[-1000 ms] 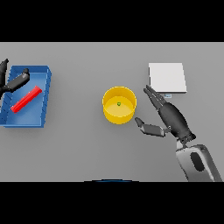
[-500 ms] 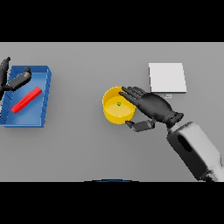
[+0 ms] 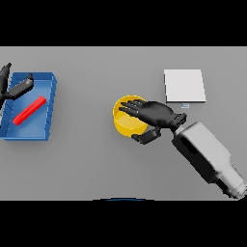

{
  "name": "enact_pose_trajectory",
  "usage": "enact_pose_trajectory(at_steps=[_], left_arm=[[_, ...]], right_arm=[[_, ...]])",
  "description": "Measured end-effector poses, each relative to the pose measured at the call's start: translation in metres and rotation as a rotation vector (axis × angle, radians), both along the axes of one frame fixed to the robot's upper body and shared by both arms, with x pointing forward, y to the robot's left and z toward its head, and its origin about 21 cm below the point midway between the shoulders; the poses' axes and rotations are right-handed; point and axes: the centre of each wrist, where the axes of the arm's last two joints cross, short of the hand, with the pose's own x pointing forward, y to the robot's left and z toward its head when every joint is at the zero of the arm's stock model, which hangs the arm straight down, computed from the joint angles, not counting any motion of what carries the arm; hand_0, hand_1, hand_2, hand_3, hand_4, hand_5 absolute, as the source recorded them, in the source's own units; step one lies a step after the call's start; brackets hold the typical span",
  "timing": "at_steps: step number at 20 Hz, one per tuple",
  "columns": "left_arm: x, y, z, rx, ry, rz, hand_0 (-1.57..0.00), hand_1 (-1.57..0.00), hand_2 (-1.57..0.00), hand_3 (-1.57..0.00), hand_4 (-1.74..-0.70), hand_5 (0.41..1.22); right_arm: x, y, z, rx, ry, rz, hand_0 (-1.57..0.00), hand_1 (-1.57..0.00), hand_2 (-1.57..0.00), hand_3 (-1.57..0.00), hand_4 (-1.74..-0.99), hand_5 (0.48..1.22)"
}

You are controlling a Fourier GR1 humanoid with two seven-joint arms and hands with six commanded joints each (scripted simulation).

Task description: Pick up the red beaker and tilt it to pour out 1 green nut into yellow bowl. Pick up the yellow bowl and place it on the metallic measuring scale.

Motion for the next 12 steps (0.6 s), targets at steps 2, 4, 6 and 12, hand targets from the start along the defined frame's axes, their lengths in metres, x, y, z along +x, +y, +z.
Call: enact_pose_trajectory(at_steps=[2, 4, 6, 12], left_arm=[[-0.002, 0.001, -0.002, 0.010, 0.000, -0.001, 0.00, 0.00, 0.00, 0.00, -0.80, 0.734], [-0.003, 0.006, 0.001, 0.007, 0.001, 0.008, 0.00, 0.00, 0.00, 0.00, -0.80, 0.735], [-0.003, 0.005, 0.002, 0.001, 0.001, 0.005, 0.00, 0.00, 0.00, 0.00, -0.80, 0.737], [-0.001, 0.003, 0.004, 0.009, -0.001, 0.009, 0.00, 0.00, 0.00, 0.00, -0.79, 0.729]], right_arm=[[0.001, 0.001, -0.003, -0.033, 0.022, 0.032, 0.00, 0.00, 0.00, 0.00, -1.270, 0.678], [0.005, 0.003, -0.005, -0.074, 0.031, 0.030, 0.00, 0.00, 0.00, 0.00, -1.288, 0.671], [0.008, 0.005, -0.007, -0.099, 0.042, 0.033, 0.00, 0.00, 0.00, 0.00, -1.300, 0.671], [0.011, 0.015, -0.006, -0.177, 0.058, 0.059, 0.00, 0.00, 0.00, -0.01, -1.308, 0.729]])
